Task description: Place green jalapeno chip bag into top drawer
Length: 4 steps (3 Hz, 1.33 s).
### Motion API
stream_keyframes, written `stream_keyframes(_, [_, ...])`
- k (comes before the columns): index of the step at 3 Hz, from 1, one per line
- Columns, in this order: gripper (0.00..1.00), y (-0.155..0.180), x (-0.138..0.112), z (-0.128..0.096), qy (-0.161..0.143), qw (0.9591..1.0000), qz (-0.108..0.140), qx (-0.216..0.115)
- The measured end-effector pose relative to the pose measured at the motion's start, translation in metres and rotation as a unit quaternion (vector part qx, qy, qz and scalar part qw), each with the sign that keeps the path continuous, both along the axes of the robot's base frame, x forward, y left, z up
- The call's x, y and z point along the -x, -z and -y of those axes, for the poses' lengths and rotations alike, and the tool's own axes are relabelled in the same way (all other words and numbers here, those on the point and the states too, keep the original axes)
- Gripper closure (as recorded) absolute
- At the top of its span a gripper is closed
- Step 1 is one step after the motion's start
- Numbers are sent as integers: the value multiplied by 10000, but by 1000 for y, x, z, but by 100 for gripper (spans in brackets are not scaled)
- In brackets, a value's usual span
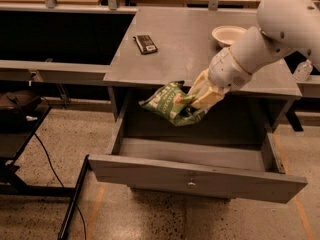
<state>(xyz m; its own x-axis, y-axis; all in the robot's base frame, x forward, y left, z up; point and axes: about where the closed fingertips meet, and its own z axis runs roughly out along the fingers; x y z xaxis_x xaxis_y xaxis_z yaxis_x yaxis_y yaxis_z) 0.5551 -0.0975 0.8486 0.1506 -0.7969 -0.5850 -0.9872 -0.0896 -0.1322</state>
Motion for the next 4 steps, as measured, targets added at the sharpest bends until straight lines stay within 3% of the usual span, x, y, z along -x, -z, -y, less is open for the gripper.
stream_keyframes(1, [60, 30, 18, 7, -228, 9991, 83, 352])
stream_keyframes(2, [37, 51, 29, 13, -253, 9981, 187, 523])
stream_keyframes(3, [14, 63, 32, 20, -43, 9968, 348, 723])
stream_keyframes(4, [0, 65, 32, 18, -48, 9968, 352, 720])
